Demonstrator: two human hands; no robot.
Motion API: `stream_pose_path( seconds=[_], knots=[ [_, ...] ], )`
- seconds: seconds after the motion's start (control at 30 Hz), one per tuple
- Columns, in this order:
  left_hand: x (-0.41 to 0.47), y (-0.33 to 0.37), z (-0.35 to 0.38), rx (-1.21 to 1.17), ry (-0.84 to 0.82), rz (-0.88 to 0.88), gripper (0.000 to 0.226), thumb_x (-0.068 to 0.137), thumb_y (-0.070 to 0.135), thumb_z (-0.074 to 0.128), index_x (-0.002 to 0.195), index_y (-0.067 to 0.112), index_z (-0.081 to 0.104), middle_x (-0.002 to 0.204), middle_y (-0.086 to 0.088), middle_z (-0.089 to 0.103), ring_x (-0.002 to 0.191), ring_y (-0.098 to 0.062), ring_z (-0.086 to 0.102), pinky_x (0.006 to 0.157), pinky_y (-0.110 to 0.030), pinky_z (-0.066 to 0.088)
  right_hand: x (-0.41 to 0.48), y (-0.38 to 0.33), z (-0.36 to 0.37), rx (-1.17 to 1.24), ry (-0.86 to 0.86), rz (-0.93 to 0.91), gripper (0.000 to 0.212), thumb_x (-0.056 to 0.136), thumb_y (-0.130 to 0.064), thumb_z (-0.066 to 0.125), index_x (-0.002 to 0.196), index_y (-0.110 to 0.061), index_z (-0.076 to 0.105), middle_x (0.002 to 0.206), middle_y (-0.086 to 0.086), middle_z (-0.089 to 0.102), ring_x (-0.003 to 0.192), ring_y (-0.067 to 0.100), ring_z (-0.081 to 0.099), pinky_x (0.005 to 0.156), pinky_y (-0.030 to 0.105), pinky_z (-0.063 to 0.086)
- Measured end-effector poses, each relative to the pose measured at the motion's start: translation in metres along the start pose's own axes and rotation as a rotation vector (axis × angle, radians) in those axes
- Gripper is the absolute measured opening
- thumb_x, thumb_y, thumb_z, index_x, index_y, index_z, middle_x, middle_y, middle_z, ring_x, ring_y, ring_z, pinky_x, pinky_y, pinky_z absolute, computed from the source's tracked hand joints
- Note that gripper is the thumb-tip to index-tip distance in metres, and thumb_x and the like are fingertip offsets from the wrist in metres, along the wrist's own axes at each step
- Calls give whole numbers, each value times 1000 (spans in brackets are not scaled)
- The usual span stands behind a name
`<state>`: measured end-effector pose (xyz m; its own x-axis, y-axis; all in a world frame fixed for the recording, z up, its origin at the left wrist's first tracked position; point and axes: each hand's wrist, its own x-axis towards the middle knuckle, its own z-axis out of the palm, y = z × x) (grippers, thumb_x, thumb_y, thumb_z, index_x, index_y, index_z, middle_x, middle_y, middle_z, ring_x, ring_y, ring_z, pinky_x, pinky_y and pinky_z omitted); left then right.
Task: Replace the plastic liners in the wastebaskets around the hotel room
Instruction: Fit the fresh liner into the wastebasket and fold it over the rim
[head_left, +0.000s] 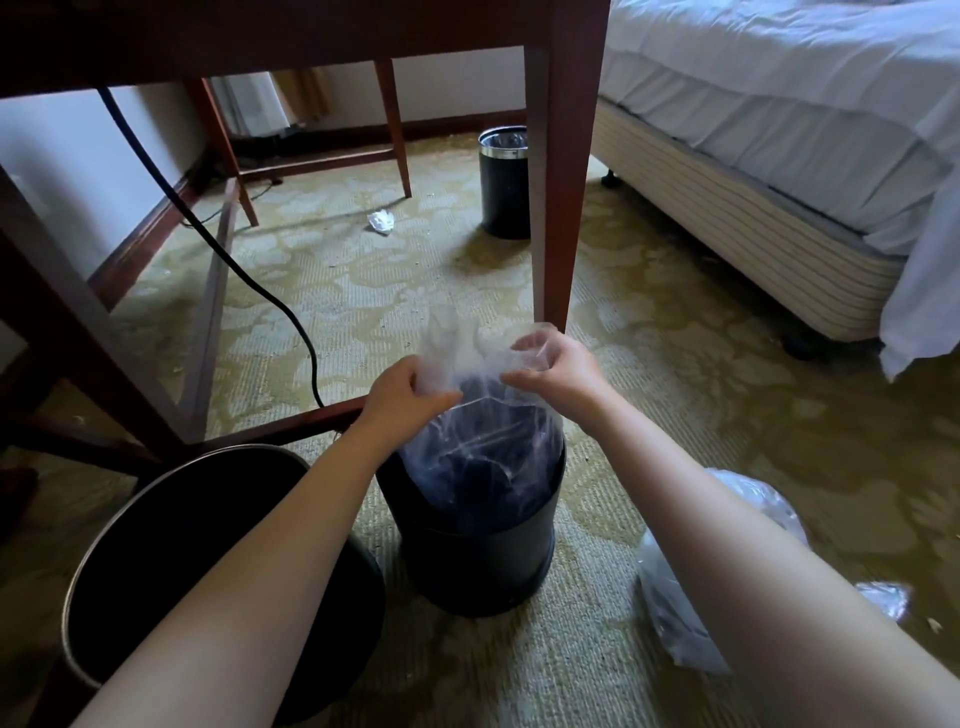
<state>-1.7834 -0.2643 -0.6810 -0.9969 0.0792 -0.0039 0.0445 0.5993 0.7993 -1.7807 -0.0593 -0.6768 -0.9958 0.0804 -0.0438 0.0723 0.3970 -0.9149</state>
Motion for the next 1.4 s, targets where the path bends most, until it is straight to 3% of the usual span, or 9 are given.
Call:
stream_pose_path(
  seconds=[0.27, 0.47, 0.57, 0.73, 0.87, 0.93, 1.07, 1.2, 1.4],
  knots=[
    [-2, -14, -2, 106, 22, 1, 25, 79, 22, 75, 92, 6, 60, 88, -7, 63, 82, -22, 61, 63, -22, 45, -9, -18, -3, -419, 138, -319, 85, 72, -36, 82, 144, -29, 38, 141, -3, 42, 130, 16, 36, 106, 35, 32],
    [-5, -5, -1, 131, -57, 34, 40, 76, 27, 79, 101, 5, 57, 96, -11, 63, 89, -28, 61, 75, -36, 51, -2, -25, -3, -904, 47, -408, 4, 87, -21, 62, 87, -22, 66, 96, -4, 65, 96, 20, 56, 88, 31, 38],
    [-6, -10, -7, 193, -13, 15, 46, 75, 27, 79, 104, 6, 49, 98, -10, 58, 81, -23, 55, 62, -29, 44, -6, -10, -6, -927, 34, -386, 14, 87, -12, 54, 77, -19, 61, 81, 0, 66, 74, 24, 55, 73, 27, 33],
    [-7, -24, -18, 665, 74, 197, 122, 68, 56, 77, 152, 14, -1, 156, -12, 11, 142, -29, 16, 114, -45, 24, -14, 2, -15, -880, 17, -513, 13, 88, -13, 58, 77, -17, 64, 82, 1, 66, 70, 24, 52, 80, 36, 46],
    [-7, 16, -14, 738, 139, 646, 111, 72, 59, 70, 153, 17, 8, 160, -4, 7, 147, -23, 2, 116, -43, 3, -20, -4, -13, -840, 31, -699, 6, 79, -9, 70, 77, -15, 70, 76, 3, 68, 71, 28, 63, 64, 33, 44],
    [-6, 37, -8, 821, 33, 686, 91, 75, 52, 70, 149, 22, 25, 153, -2, 29, 143, -22, 21, 116, -42, 10, -25, -9, -14, -849, 4, -733, 3, 79, -11, 68, 78, -14, 68, 79, 2, 68, 72, 29, 62, 60, 32, 45],
    [-18, 41, -8, 1031, -282, 490, 8, 91, 23, 51, 91, 16, 55, 79, 2, 53, 79, -21, 55, 70, -31, 41, -34, -5, -23, -925, -219, -599, 6, 82, -14, 58, 84, -12, 63, 81, 1, 64, 73, 25, 58, 64, 31, 51],
    [-36, 18, -12, 1095, -365, 475, 13, 93, 17, 45, 79, 17, 45, 77, 2, 47, 75, -18, 50, 66, -32, 42, -47, 15, -22, -964, -355, -564, 5, 82, -15, 56, 83, -15, 61, 79, -1, 66, 71, 22, 60, 64, 31, 53],
    [-77, -31, -5, 993, -236, 759, 17, 62, 3, 68, 64, 11, 53, 61, -6, 52, 50, -27, 52, 40, -31, 39, -74, 48, -23, -947, -185, -979, 10, 69, -9, 54, 75, -13, 60, 75, 2, 57, 66, 25, 54, 49, 29, 43]
  ],
)
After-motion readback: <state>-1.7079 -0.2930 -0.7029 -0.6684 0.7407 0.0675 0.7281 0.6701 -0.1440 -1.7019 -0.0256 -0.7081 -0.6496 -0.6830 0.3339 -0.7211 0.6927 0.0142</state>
